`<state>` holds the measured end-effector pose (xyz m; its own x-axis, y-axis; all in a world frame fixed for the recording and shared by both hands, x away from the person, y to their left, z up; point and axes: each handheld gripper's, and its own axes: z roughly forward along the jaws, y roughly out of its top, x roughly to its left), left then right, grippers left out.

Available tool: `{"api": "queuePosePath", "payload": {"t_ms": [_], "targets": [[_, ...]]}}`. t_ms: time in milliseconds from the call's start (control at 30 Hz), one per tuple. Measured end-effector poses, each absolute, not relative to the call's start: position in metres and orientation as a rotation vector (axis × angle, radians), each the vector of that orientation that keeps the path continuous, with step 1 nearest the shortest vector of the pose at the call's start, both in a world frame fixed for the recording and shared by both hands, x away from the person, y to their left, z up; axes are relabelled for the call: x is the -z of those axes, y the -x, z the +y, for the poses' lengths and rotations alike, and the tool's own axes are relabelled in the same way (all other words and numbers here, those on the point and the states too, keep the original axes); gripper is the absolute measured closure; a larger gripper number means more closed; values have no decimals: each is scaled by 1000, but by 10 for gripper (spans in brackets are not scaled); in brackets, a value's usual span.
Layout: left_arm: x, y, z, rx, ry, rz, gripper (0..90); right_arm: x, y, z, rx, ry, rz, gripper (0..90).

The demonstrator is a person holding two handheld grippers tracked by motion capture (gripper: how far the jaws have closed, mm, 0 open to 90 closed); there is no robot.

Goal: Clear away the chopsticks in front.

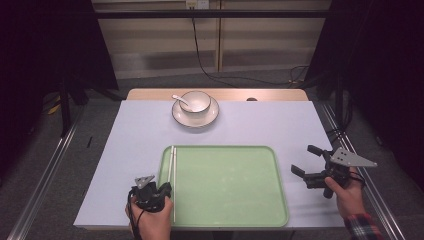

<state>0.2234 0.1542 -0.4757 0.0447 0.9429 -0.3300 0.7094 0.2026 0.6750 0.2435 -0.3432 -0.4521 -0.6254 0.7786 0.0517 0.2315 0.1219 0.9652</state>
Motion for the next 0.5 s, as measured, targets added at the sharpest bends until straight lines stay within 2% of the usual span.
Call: {"api": "queuePosePath", "payload": {"t_ms": [500], "targets": [[475,-226,147,-438,-1599,1708,850,452,-244,-344,-1523,-972,1925,6]]}}
